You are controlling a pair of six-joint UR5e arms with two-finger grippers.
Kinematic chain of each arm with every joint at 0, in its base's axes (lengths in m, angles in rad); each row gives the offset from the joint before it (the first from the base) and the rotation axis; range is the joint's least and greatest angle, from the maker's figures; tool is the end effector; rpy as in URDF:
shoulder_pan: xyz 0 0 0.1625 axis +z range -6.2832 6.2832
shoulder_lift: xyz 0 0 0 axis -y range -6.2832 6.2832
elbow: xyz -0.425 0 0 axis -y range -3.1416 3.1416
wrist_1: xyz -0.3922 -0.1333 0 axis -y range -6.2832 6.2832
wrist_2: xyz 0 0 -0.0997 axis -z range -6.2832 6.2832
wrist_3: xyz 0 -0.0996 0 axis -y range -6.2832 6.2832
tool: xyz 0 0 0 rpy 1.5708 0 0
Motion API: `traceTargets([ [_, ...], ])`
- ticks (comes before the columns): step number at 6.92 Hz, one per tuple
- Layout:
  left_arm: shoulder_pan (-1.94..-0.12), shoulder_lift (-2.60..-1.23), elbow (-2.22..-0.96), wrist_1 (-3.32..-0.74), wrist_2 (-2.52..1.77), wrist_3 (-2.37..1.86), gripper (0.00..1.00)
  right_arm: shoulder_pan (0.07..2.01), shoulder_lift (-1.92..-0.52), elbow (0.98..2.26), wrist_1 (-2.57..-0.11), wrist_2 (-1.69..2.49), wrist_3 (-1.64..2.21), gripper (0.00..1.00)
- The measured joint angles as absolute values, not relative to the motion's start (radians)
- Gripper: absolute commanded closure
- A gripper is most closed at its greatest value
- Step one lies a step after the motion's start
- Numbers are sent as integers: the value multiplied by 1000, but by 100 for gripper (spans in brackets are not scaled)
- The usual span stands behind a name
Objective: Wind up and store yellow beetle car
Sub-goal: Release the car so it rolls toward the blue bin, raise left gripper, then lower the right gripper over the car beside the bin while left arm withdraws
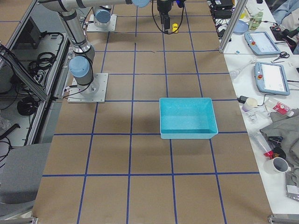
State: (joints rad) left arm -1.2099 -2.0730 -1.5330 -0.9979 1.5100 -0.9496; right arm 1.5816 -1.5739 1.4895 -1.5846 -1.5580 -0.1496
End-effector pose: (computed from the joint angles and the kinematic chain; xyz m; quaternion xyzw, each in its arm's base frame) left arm 0.1045 -0.6715 0.2713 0.6069 -0.7924 0.0431 0.0448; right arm 0.1400 -0.4970 0.5312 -0.0803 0.9955 -0.0494 0.0030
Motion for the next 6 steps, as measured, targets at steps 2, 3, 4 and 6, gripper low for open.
traceTargets([
  [2,-1231,-2011,-1525,-1054,1560,-702,0,1582,-1574,1489,-1585,-1558,-150,0],
  [3,-1256,-1976,-1506,-1097,1597,-553,0,1582,-1574,1489,-1585,-1558,-150,0],
  [4,-1297,-1942,-1471,-1159,1662,-410,0,1582,-1574,1489,-1585,-1558,-148,0],
  [6,-1395,-1868,-1422,-1274,1717,-237,0,1582,-1574,1488,-1586,-1556,-143,0],
])
